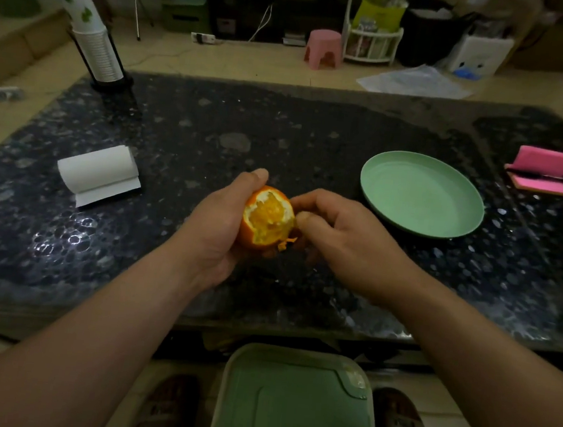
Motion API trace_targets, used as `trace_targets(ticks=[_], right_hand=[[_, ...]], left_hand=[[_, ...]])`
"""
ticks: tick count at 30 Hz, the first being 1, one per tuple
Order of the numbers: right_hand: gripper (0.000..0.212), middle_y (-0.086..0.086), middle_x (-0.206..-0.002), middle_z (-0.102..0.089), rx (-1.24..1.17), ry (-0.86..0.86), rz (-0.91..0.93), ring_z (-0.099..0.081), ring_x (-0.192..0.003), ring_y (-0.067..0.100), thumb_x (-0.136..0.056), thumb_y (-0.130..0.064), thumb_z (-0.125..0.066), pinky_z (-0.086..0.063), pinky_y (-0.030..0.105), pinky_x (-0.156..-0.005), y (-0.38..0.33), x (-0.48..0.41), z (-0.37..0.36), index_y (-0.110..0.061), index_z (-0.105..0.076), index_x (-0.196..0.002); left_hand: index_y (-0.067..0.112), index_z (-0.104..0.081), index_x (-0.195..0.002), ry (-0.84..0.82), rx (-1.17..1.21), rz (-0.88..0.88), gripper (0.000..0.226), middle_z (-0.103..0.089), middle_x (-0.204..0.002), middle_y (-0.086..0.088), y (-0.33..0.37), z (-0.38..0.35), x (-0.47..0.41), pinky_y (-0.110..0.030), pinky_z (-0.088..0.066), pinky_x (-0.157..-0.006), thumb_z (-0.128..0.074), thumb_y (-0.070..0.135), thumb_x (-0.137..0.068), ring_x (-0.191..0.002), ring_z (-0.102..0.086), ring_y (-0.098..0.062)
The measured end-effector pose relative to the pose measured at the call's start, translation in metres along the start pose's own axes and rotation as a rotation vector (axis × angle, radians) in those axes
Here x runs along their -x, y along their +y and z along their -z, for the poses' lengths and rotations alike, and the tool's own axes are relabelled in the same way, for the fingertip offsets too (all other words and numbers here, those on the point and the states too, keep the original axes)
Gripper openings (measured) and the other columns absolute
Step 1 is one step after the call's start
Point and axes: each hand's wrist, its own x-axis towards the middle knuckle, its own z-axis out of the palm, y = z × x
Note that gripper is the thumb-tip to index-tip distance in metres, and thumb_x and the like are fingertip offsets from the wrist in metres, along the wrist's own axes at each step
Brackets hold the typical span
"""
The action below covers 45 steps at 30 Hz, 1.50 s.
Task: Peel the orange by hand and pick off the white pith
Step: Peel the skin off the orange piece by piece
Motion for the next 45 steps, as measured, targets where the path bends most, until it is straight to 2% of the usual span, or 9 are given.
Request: trace_targets(ticks=[4,8,13,19,23,30,34,41,45], right_hand=[[0.026,-0.004,-0.102,-0.078,-0.086,-0.048,-0.009,-0.076,-0.087,0.012,-0.103,-0.037,-0.066,-0.065,0.04,-0.073,0.003,0.0,-0.001,-0.023,-0.068,-0.125],[0.019,-0.001,-0.103,-0.078,-0.138,-0.09,-0.007,-0.076,-0.089,0.014,-0.106,-0.027,-0.064,-0.062,0.034,-0.072,0.005,-0.002,0.003,-0.02,-0.068,-0.124],[0.015,-0.002,-0.094,-0.077,-0.012,-0.112,-0.01,-0.075,-0.083,0.014,-0.105,-0.029,-0.064,-0.065,0.043,-0.075,0.006,-0.003,0.002,-0.027,-0.067,-0.12],[0.015,-0.007,-0.079,-0.072,0.126,-0.02,-0.034,-0.066,-0.064,0.002,-0.094,-0.027,-0.073,-0.049,0.023,-0.056,0.009,-0.009,-0.007,-0.033,-0.065,-0.105],[0.014,-0.007,-0.078,-0.072,0.073,0.003,-0.054,-0.065,-0.063,0.003,-0.094,-0.022,-0.072,-0.047,0.018,-0.053,0.011,-0.01,-0.01,-0.031,-0.066,-0.104],[0.016,-0.006,-0.084,-0.074,0.087,0.005,-0.065,-0.069,-0.067,0.008,-0.103,-0.025,-0.06,-0.053,0.025,-0.055,0.011,-0.009,-0.012,-0.032,-0.067,-0.117],[0.009,-0.006,-0.079,-0.072,0.134,0.007,-0.06,-0.067,-0.066,0.006,-0.1,-0.028,-0.068,-0.051,0.026,-0.057,0.008,-0.008,-0.011,-0.032,-0.066,-0.108],[0.01,-0.012,-0.076,-0.072,0.071,0.036,-0.033,-0.064,-0.062,-0.001,-0.1,-0.021,-0.066,-0.044,0.015,-0.052,0.004,-0.01,-0.008,-0.029,-0.069,-0.105],[0.011,-0.007,-0.076,-0.074,-0.026,0.003,-0.037,-0.067,-0.062,0.001,-0.101,-0.015,-0.064,-0.049,0.02,-0.056,0.004,-0.01,-0.003,-0.024,-0.069,-0.106]], left_hand=[[0.015,-0.067,-0.109,-0.019,0.007,0.031,0.039,-0.071,-0.089,-0.012,0.001,0.002,0.0,-0.029,-0.053,-0.05,-0.056,0.052,-0.102,-0.071,-0.069,-0.023],[0.016,-0.066,-0.109,-0.032,0.019,0.042,0.037,-0.07,-0.085,-0.01,0.001,0.004,0.002,-0.028,-0.052,-0.05,-0.056,0.052,-0.102,-0.069,-0.068,-0.022],[0.016,-0.068,-0.105,-0.047,-0.045,0.032,0.035,-0.071,-0.083,-0.008,-0.002,0.005,0.0,-0.029,-0.053,-0.05,-0.056,0.049,-0.102,-0.067,-0.069,-0.019],[0.015,-0.064,-0.105,-0.04,-0.076,-0.02,0.029,-0.067,-0.081,-0.009,-0.014,-0.002,-0.005,-0.031,-0.052,-0.049,-0.057,0.043,-0.104,-0.063,-0.065,-0.017],[0.015,-0.064,-0.102,-0.028,-0.071,-0.014,0.03,-0.067,-0.079,-0.008,-0.015,-0.003,-0.007,-0.031,-0.052,-0.049,-0.057,0.044,-0.104,-0.064,-0.066,-0.018],[0.015,-0.065,-0.1,-0.003,-0.041,-0.005,0.029,-0.068,-0.078,-0.008,-0.012,-0.001,-0.008,-0.03,-0.052,-0.047,-0.058,0.043,-0.104,-0.063,-0.067,-0.018],[0.015,-0.065,-0.099,-0.02,-0.062,-0.014,0.029,-0.069,-0.078,-0.008,-0.015,-0.001,-0.006,-0.032,-0.053,-0.049,-0.059,0.043,-0.104,-0.066,-0.066,-0.02],[0.017,-0.067,-0.095,-0.02,-0.013,0.038,0.033,-0.071,-0.078,-0.006,-0.008,-0.002,-0.004,-0.03,-0.054,-0.05,-0.057,0.047,-0.104,-0.064,-0.069,-0.018],[0.015,-0.068,-0.107,-0.053,0.033,0.099,0.038,-0.072,-0.083,-0.009,-0.007,0.003,-0.005,-0.028,-0.053,-0.05,-0.057,0.052,-0.101,-0.065,-0.07,-0.02]])
